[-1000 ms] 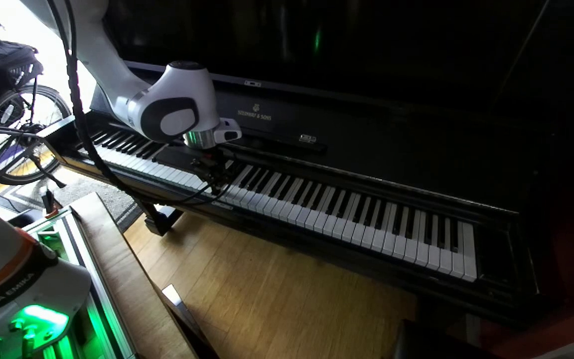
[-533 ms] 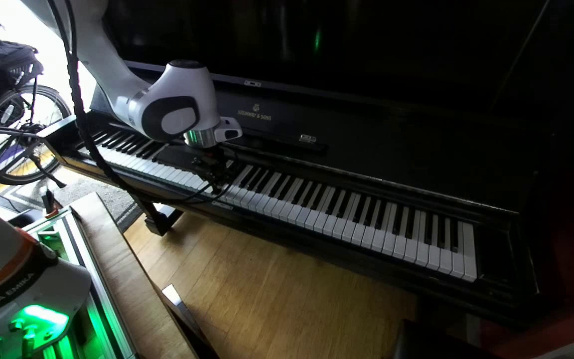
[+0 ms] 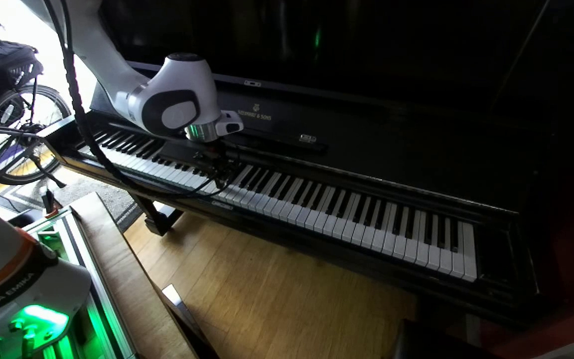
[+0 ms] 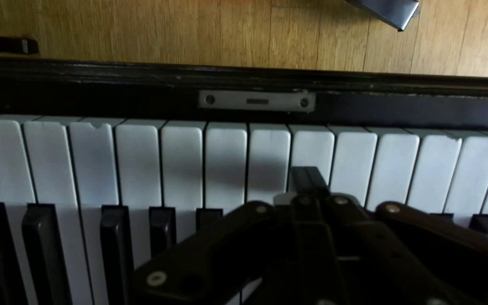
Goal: Press a key on the keyboard
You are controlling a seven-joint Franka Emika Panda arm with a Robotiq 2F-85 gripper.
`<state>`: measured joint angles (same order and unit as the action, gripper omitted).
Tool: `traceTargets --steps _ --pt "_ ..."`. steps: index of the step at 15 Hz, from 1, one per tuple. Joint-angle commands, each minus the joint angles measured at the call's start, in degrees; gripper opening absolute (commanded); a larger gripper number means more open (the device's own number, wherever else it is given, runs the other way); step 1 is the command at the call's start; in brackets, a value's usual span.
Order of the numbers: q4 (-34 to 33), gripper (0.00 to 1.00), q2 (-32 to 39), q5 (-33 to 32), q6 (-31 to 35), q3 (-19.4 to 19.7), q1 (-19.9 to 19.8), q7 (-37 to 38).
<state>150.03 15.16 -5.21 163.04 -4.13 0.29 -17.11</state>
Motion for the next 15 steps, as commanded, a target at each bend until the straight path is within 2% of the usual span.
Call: traceTargets --steps 1,2,5,11,15 --pt "1.1 0.27 -2.5 -1.4 -0.5 0.4 0.1 1.1" --pt "1.2 0.32 -2.8 -0.9 -0.6 -0.1 -0.3 0.5" --pt "1.6 0.56 -4.1 -0.1 -0.9 -0.5 -0.5 0.1" --pt "3.5 0.99 -9.5 -5.1 -3.3 1.8 2.1 6.5" --pt "4.8 1.00 -13.8 -6.0 -5.3 1.6 2.4 11.3"
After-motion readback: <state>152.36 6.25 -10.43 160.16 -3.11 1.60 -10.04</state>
